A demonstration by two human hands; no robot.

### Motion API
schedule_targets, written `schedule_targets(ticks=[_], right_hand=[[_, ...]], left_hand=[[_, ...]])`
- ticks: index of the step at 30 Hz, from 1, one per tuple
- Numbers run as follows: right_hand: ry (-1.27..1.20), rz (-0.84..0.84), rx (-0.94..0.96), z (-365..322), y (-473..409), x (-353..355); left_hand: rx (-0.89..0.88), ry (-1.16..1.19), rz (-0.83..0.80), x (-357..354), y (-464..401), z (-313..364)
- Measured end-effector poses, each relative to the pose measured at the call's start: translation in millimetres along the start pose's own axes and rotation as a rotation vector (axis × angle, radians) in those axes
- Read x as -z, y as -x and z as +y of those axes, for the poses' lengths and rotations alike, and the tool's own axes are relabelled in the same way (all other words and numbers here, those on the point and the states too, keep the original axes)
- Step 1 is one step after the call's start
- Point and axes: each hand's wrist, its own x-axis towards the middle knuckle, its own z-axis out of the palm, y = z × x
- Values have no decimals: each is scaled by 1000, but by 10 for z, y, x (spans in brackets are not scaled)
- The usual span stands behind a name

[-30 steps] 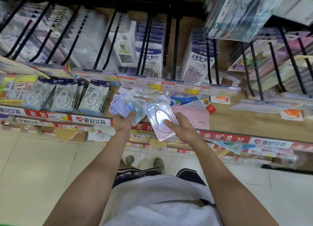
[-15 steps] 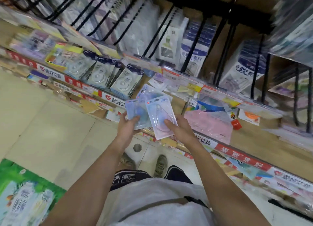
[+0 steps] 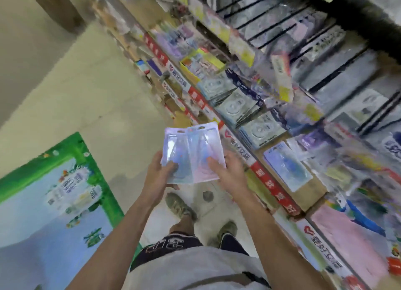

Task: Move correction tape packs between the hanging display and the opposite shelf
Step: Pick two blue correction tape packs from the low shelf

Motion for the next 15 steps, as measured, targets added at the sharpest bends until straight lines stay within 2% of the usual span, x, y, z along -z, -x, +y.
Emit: schedule_targets(ticks=[7,15], right_hand=[[-31,-63,29,-576,-484,-1029],[-55,-152,166,-1533,-959,-2093]], left_hand=[[-148,47,151,799,-374,511],[-283,119,268,1776,-775,1309]])
